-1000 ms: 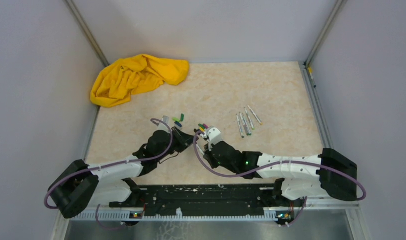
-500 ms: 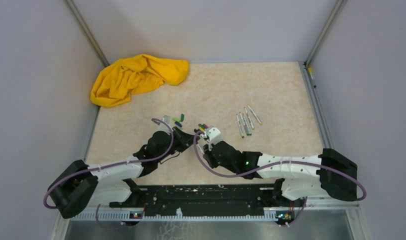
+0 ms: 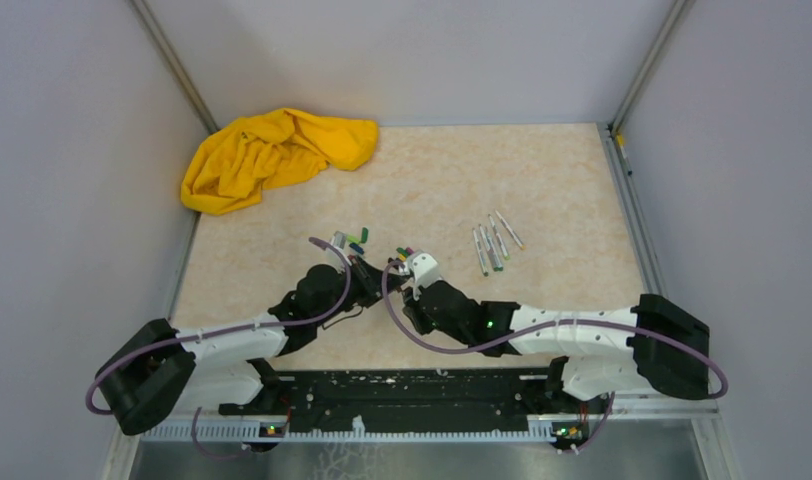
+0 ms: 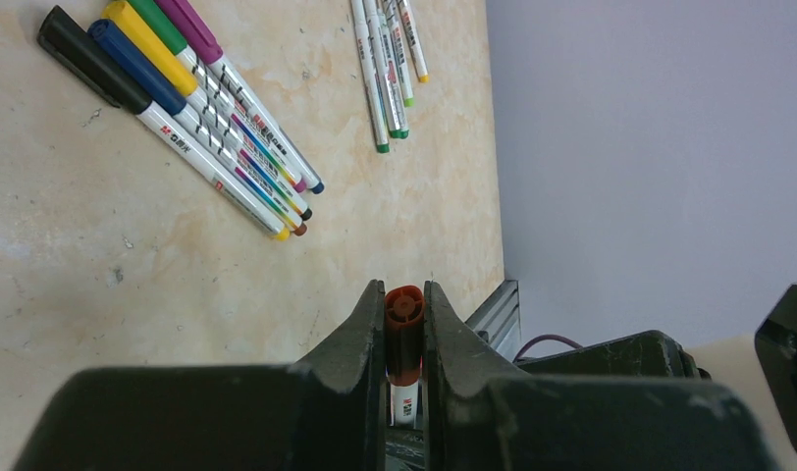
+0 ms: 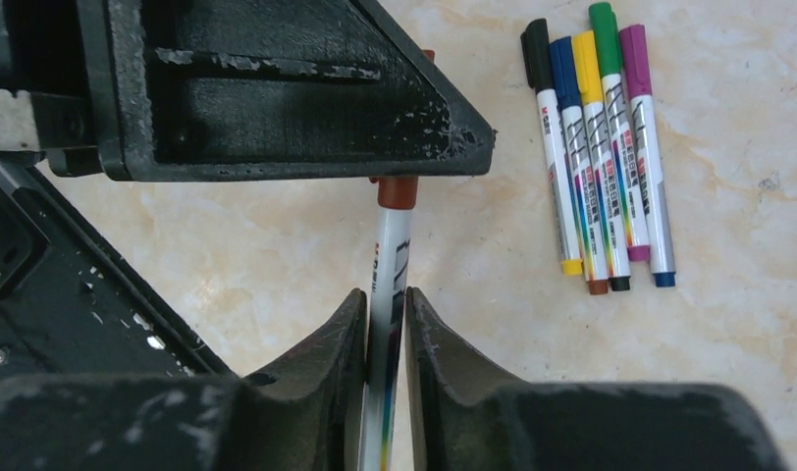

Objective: Open the pen caps

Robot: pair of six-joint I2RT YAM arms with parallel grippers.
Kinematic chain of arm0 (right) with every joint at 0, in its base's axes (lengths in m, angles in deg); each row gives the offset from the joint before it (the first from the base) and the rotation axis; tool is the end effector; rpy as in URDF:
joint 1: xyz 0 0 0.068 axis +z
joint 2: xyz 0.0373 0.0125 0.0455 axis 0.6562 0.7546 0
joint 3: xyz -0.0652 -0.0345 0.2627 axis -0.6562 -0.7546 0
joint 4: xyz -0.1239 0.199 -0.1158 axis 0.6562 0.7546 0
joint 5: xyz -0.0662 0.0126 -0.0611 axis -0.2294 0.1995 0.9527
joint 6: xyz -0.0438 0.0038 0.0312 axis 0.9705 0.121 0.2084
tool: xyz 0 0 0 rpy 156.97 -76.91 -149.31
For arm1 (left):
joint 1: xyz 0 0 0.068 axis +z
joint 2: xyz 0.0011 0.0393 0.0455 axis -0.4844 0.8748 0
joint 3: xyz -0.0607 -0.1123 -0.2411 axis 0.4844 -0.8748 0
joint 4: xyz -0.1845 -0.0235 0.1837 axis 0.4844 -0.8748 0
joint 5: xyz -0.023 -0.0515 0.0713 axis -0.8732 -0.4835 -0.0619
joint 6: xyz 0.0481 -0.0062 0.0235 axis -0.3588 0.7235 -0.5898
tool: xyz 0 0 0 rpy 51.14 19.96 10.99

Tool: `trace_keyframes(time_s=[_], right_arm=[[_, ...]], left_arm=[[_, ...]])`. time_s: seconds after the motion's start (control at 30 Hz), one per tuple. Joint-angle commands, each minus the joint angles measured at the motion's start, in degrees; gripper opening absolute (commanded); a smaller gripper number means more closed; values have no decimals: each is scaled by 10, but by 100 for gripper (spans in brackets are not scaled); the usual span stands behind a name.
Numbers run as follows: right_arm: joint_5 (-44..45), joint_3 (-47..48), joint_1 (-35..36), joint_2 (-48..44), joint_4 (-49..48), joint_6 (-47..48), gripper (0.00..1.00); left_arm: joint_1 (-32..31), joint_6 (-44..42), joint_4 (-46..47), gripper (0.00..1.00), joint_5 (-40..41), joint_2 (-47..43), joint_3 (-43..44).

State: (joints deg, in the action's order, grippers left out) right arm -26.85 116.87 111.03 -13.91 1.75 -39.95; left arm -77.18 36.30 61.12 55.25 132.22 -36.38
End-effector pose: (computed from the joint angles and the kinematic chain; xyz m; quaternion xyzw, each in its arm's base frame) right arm 0.0984 0.2354 0.2091 -0.2801 0.8243 0.2299 0.4350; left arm 0.1511 -0.1677 0.1829 -0.1276 0.7772 -0.5110 0.3445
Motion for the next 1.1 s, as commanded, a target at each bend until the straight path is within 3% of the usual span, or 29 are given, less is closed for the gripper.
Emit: trace_keyframes(time_s=[0.0,0.1,0.33,0.7,0.87,1.07], right_arm=[[20,39,6,5,-16,12,15],[22,42,6,6,-9,13,0],[18,10,6,-19,2,9,0],[16,-110,6,-140,-12,-45,0],[30,-122,6,-164,-4,-54,0],[124,-68,3,-182,98,-52,0]], left_arm=[[-6,-12,17,0,-4,-12,11],[-6,-9,13,0,9,-11,10],[10,48,62,0,59,16,-4],[127,86,79,0,-20,62,33],[136,50,19,0,-21,54,49],[137,4,-146,0,72,24,80]])
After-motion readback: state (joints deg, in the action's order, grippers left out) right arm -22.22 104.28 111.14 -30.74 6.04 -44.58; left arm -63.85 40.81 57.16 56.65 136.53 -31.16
